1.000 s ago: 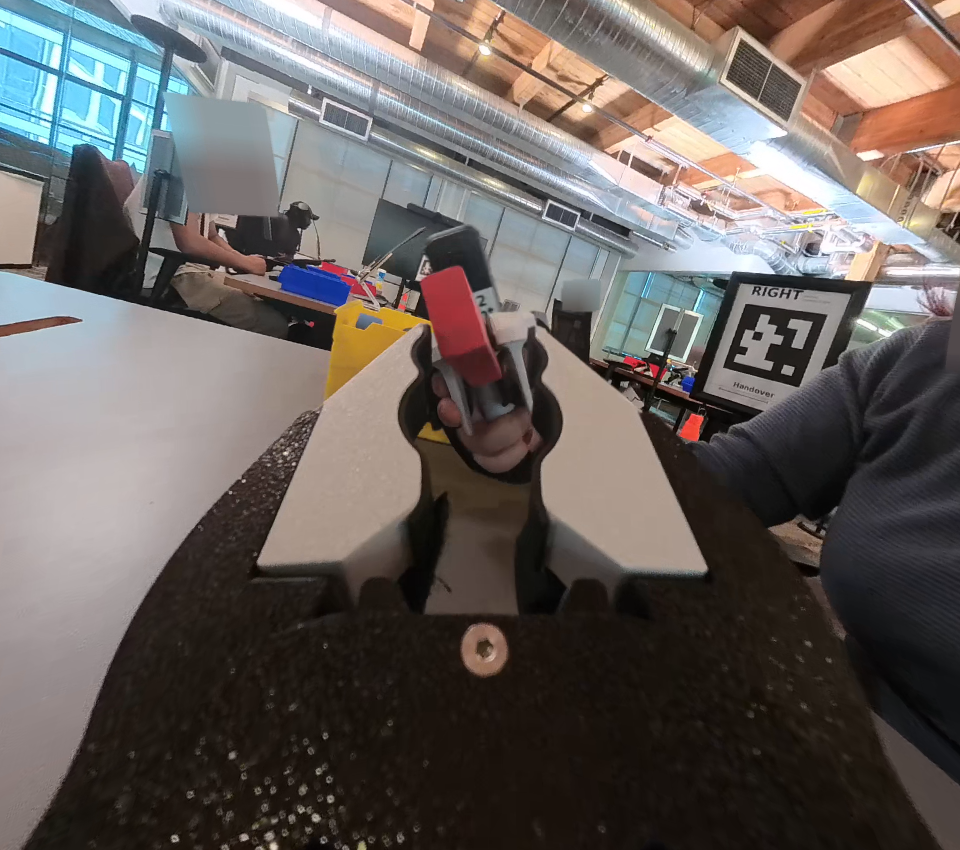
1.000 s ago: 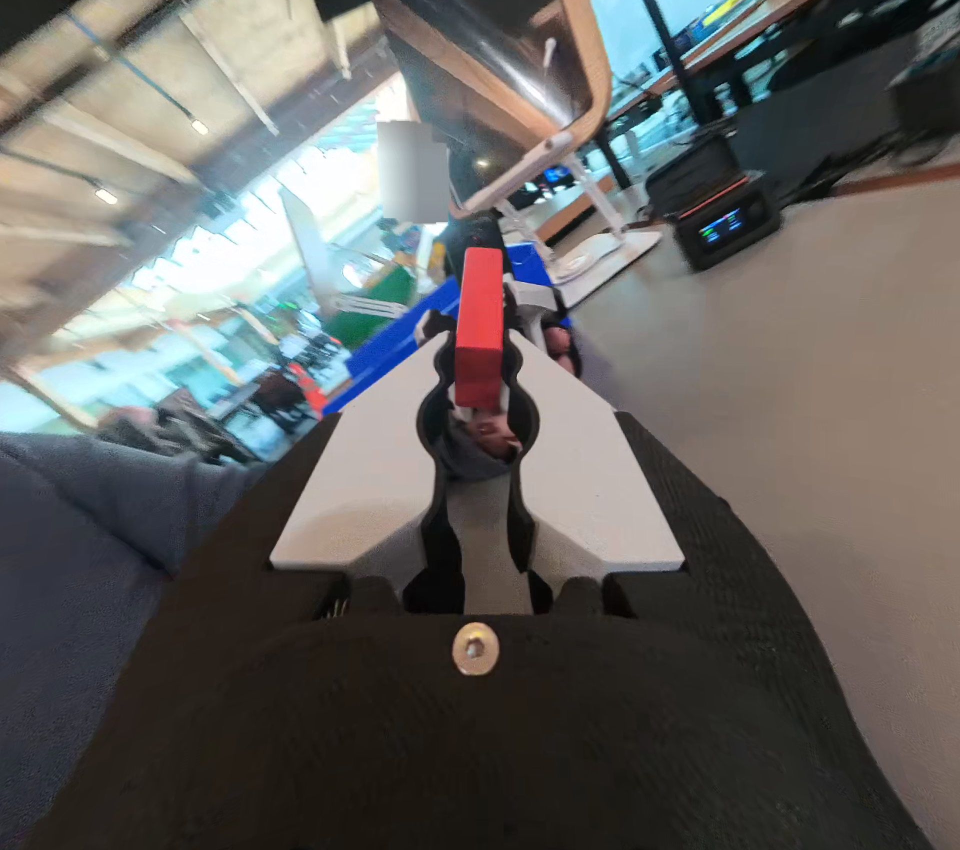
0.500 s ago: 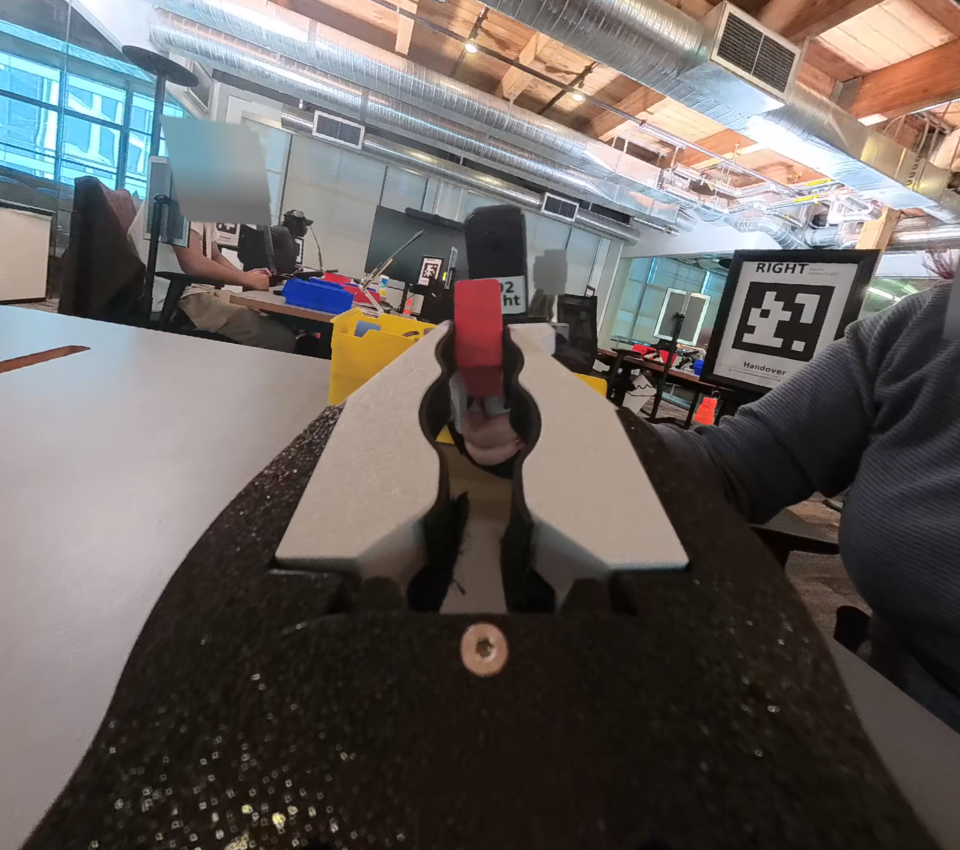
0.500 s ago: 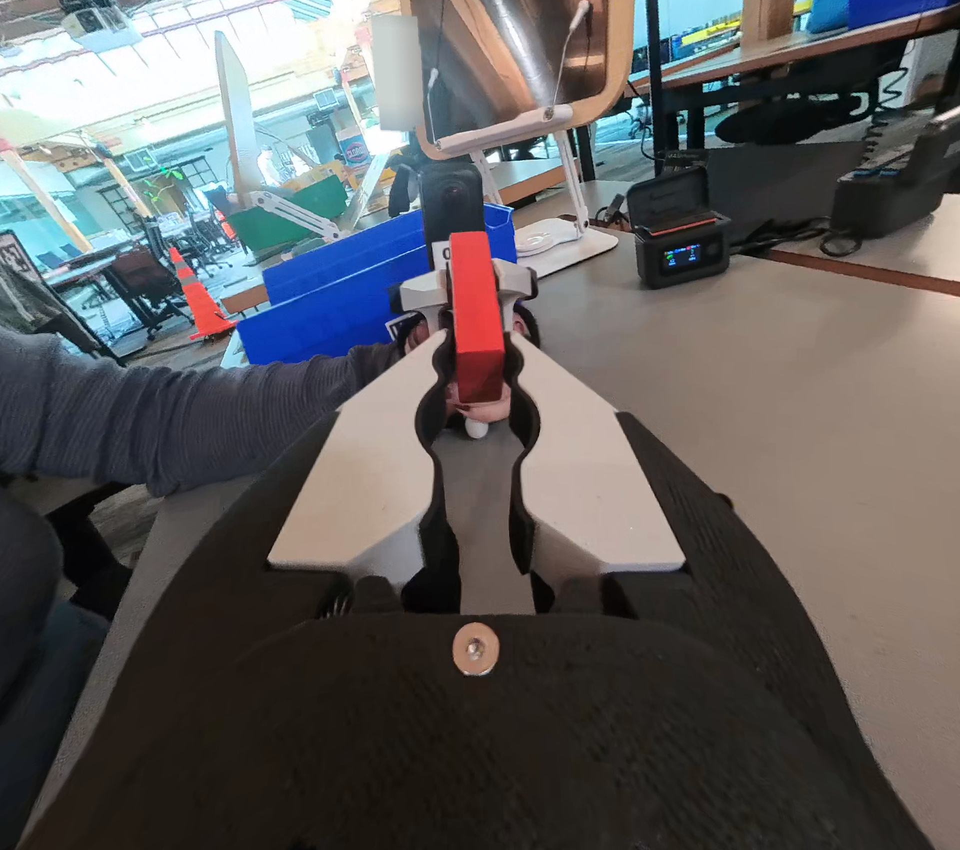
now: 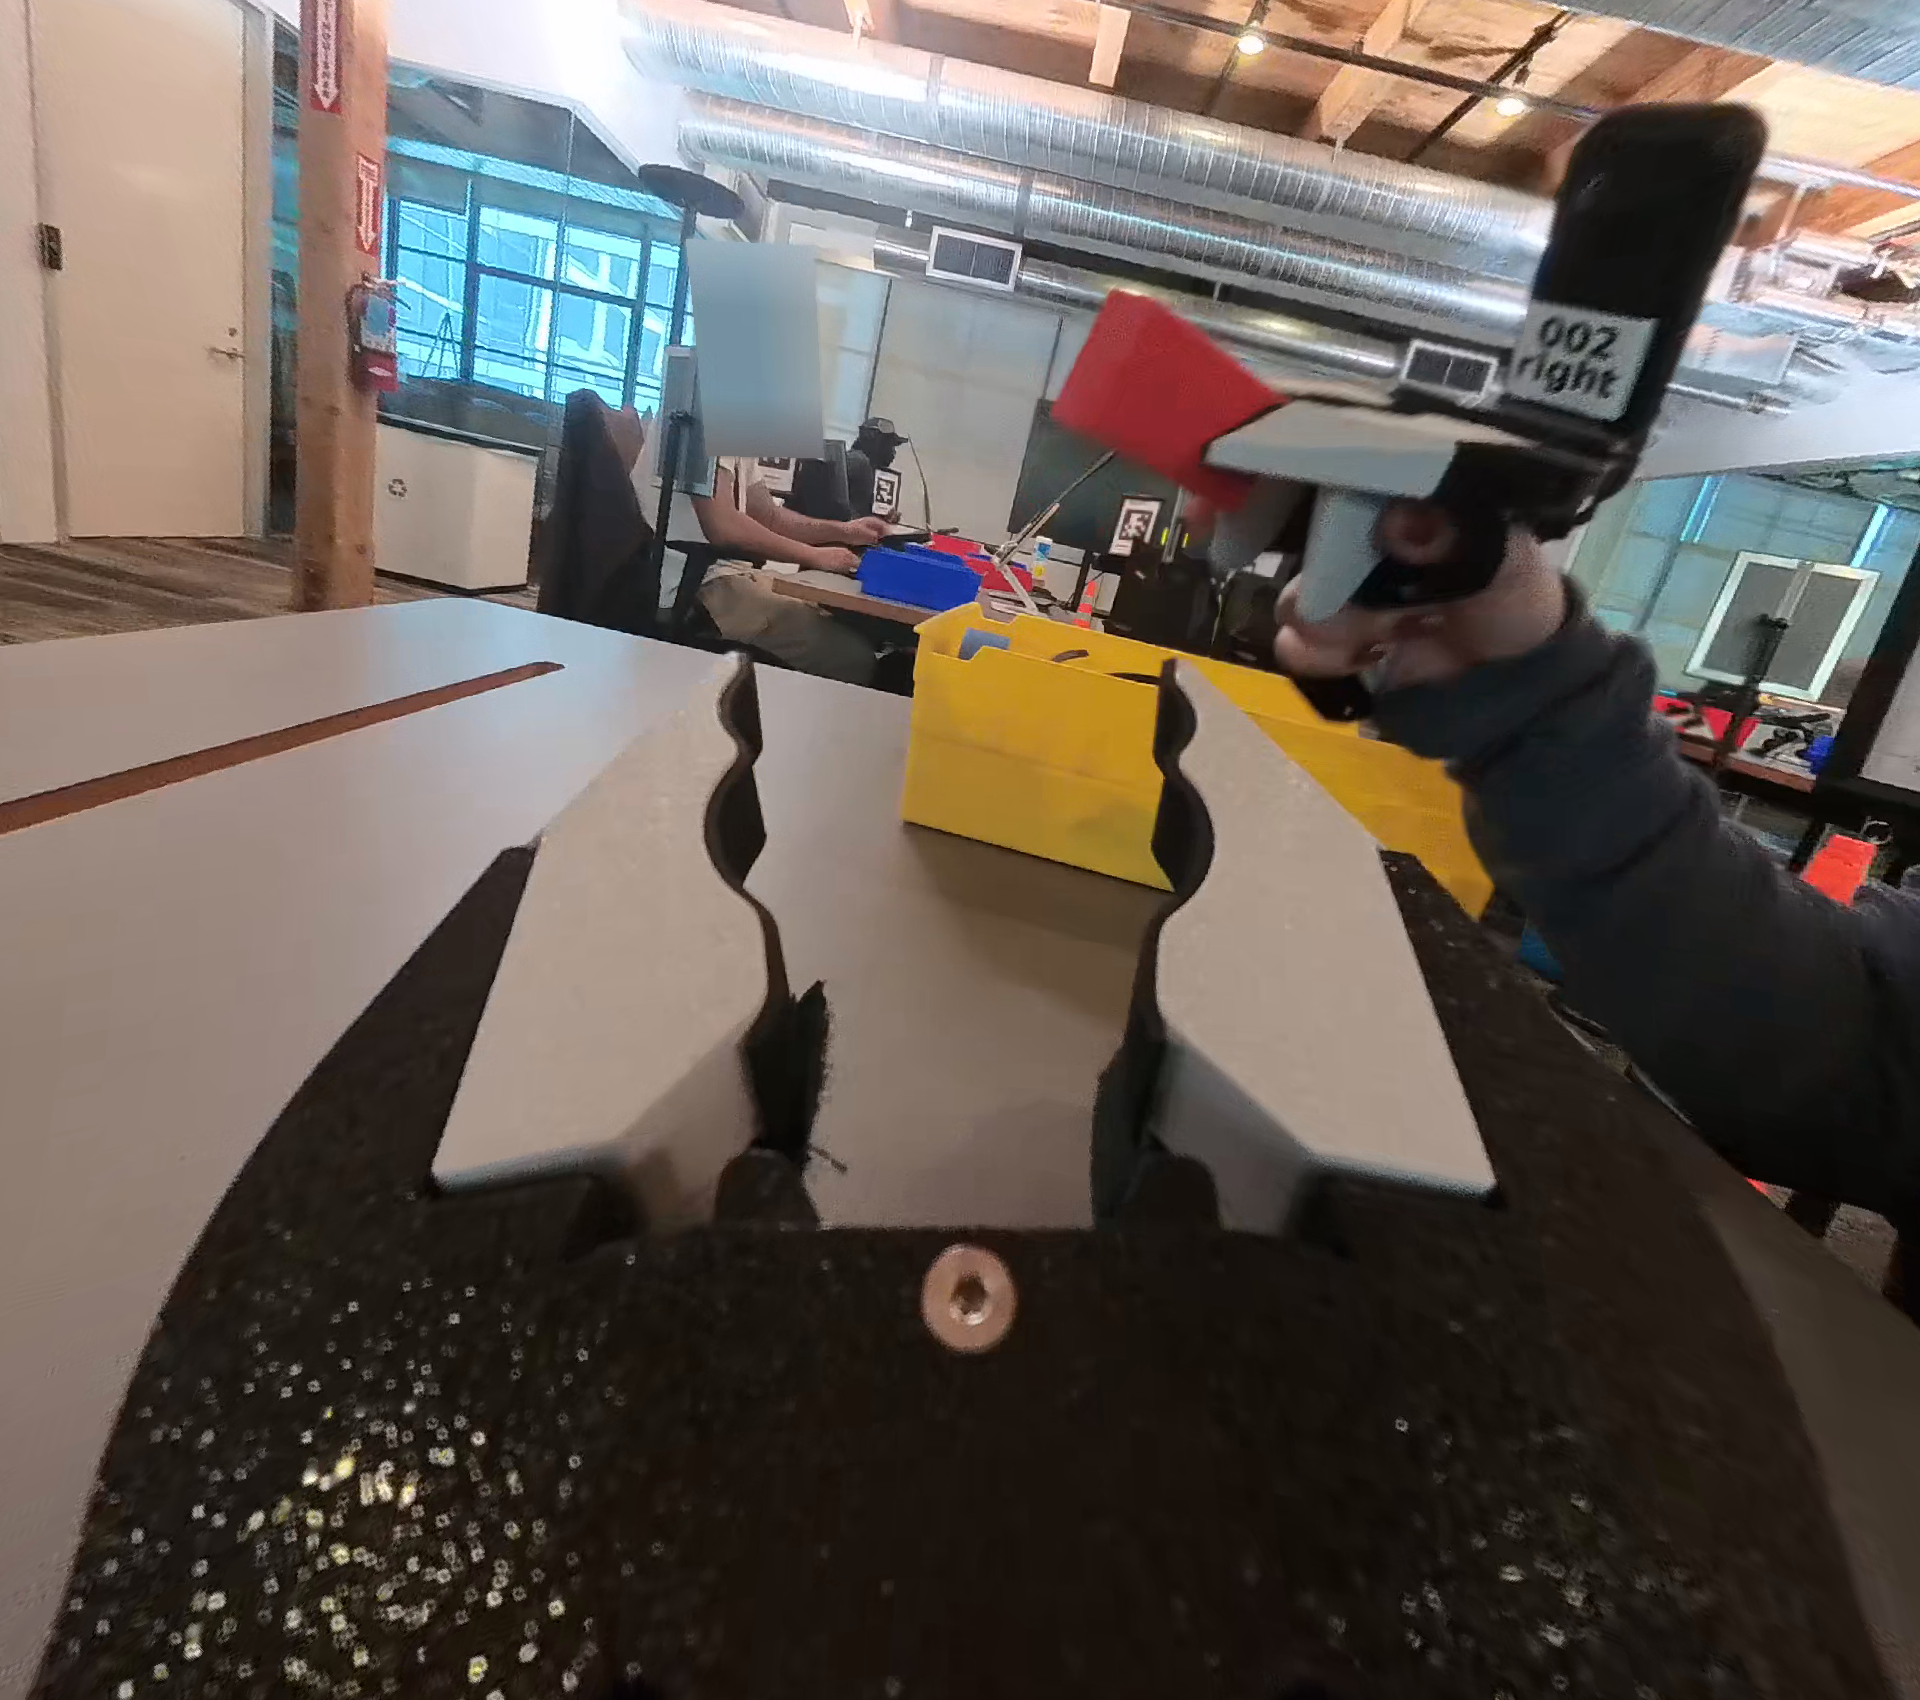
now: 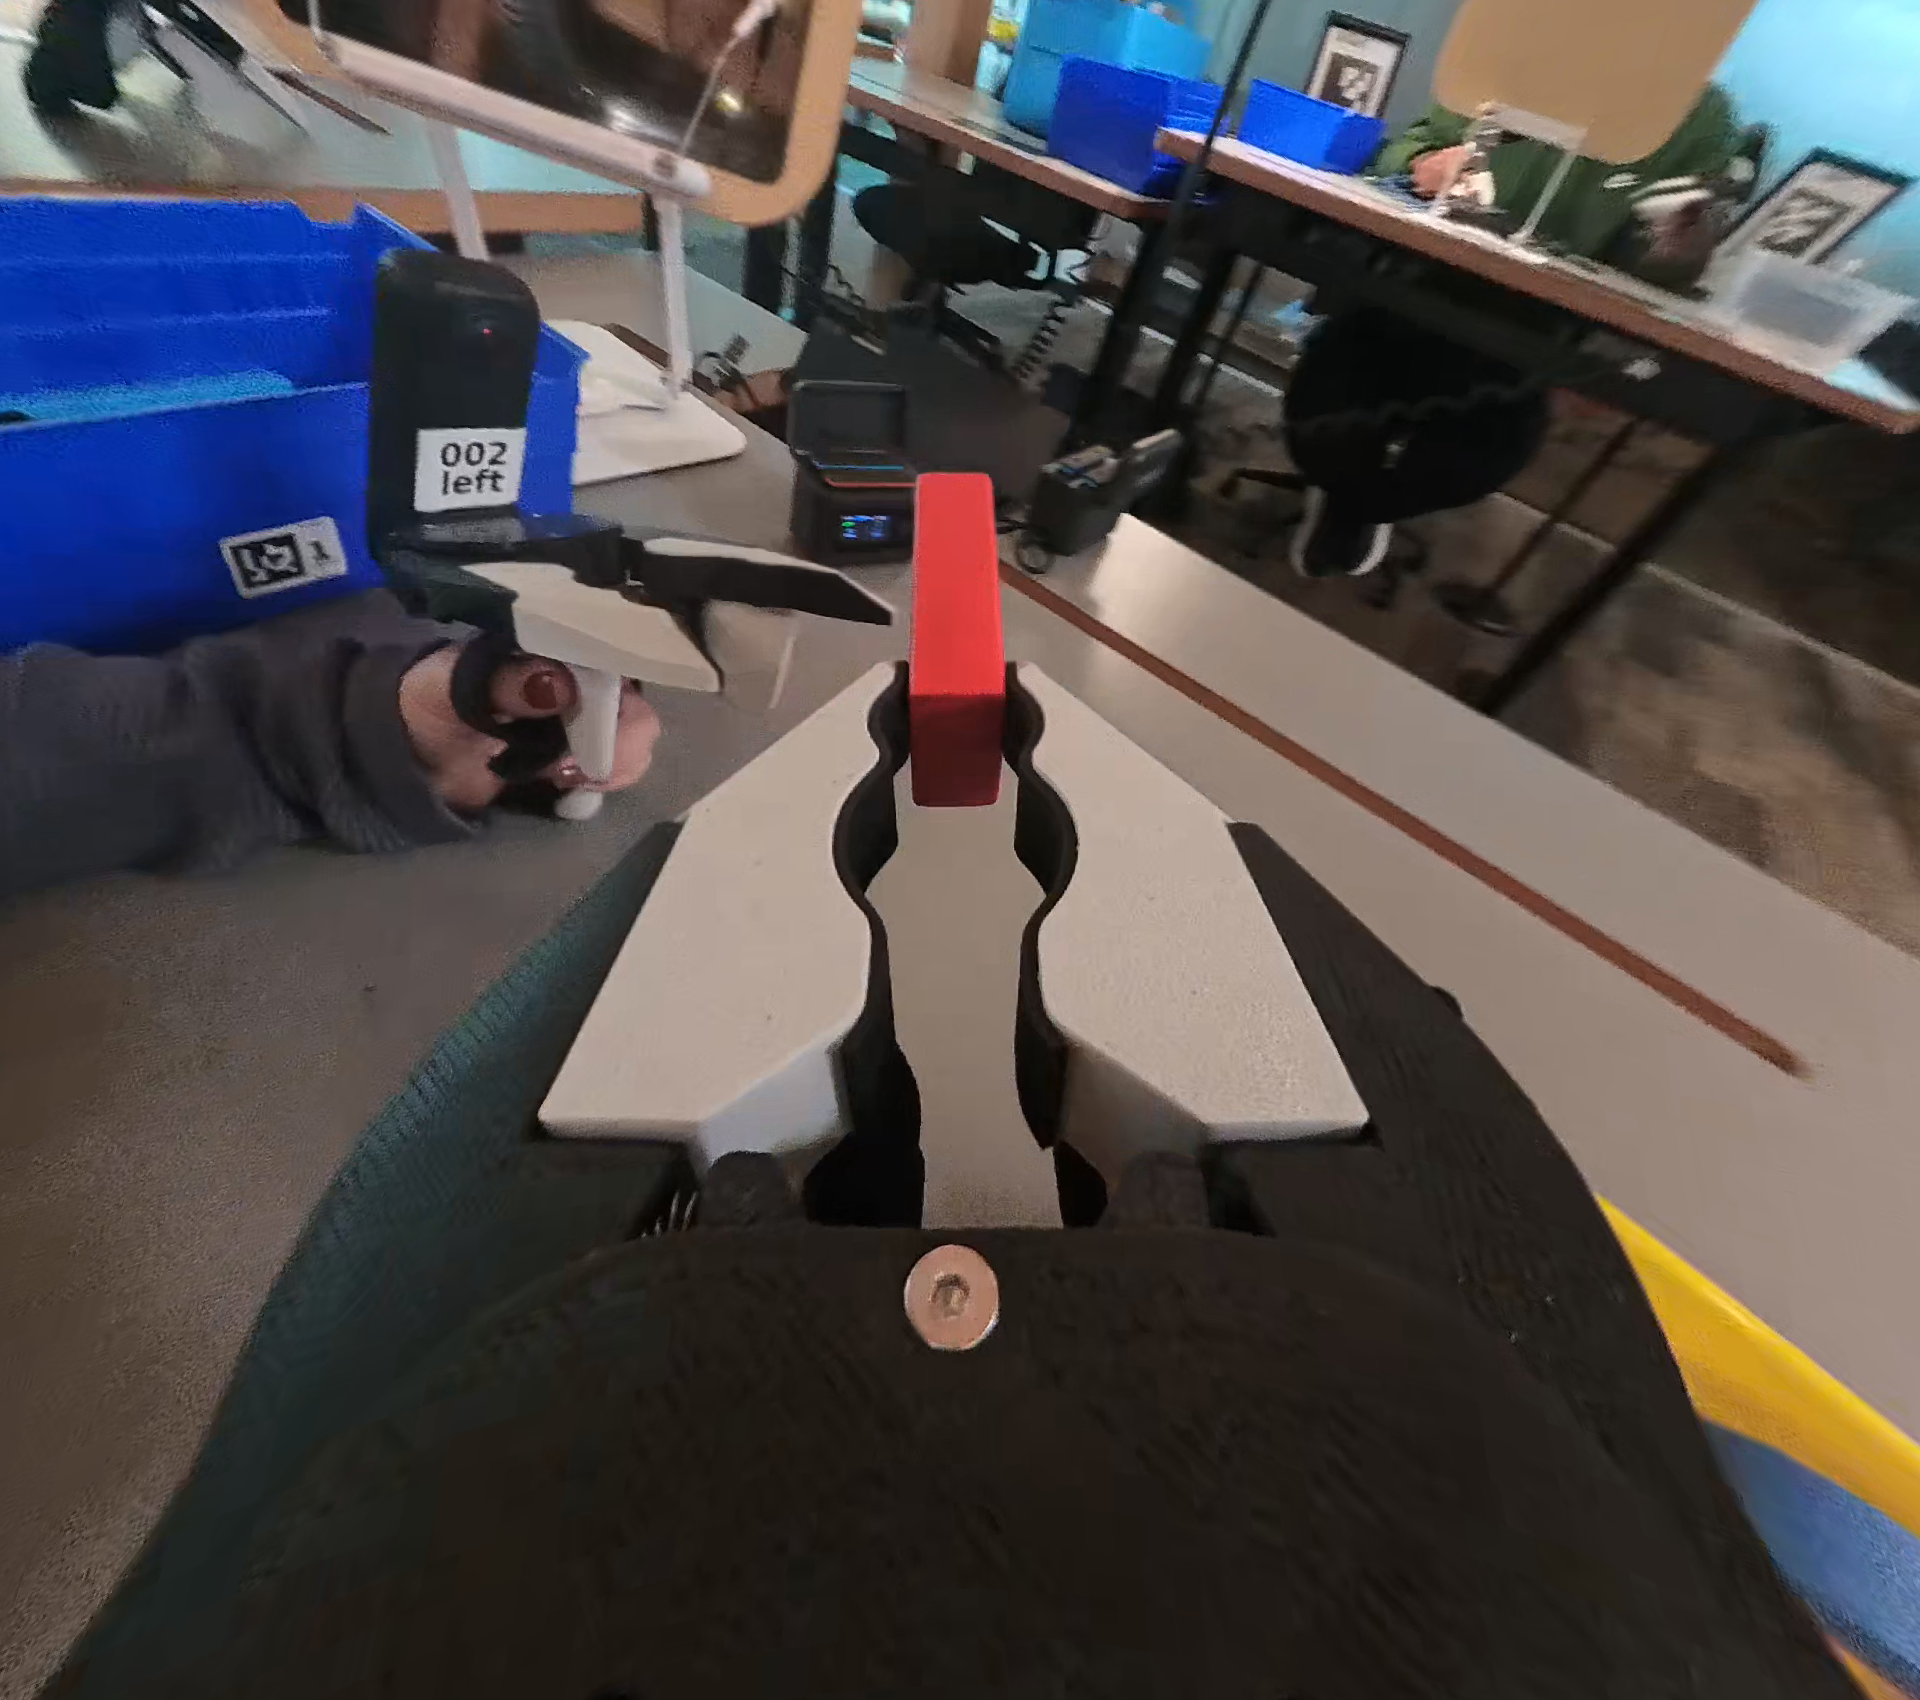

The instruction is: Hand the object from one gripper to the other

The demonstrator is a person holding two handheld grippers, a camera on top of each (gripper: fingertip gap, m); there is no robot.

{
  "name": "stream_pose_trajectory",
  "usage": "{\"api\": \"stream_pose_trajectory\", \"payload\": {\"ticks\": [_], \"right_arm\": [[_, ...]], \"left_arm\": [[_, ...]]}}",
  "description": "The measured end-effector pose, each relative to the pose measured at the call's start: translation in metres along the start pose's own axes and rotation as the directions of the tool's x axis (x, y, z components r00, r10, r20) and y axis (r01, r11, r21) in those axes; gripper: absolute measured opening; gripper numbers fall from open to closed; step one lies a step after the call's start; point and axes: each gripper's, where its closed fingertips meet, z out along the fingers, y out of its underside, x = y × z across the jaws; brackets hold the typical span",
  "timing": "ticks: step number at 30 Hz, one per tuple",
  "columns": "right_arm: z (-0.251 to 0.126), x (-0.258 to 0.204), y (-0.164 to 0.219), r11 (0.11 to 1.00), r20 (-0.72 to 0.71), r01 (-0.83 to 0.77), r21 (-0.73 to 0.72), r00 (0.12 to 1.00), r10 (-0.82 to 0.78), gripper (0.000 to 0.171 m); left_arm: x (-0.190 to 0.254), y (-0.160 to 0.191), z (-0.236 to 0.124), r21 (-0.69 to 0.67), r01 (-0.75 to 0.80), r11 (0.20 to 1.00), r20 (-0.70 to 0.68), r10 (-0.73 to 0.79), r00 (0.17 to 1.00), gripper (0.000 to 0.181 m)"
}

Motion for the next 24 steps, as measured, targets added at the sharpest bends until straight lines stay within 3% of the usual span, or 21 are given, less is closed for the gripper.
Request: {"api": "stream_pose_trajectory", "payload": {"ticks": [1,6,12,17,24], "right_arm": [[-0.013,0.008,-0.005,1.000,-0.034,0.017,-0.013,0.999,-0.017,0.015],[-0.088,0.065,-0.002,0.994,-0.248,-0.054,-0.089,0.968,0.031,0.015],[-0.154,0.123,0.054,0.930,-0.478,-0.302,-0.208,0.861,0.173,0.015],[-0.163,0.134,0.109,0.831,-0.524,-0.423,-0.362,0.830,0.194,0.015],[-0.148,0.114,0.144,0.731,-0.424,-0.470,-0.494,0.865,0.269,0.015]], "left_arm": [[0.000,0.000,0.000,-0.003,0.002,1.000,0.001,-0.002,1.000,0.074],[-0.002,0.000,0.000,0.004,0.023,1.000,0.001,-0.023,1.000,0.071],[-0.005,-0.001,-0.001,0.011,0.048,0.999,0.000,-0.048,0.999,0.067],[-0.004,-0.001,-0.001,0.010,0.049,0.999,-0.002,-0.049,0.999,0.066],[-0.004,-0.001,-0.001,0.009,0.054,0.999,-0.007,-0.054,0.999,0.063]]}}
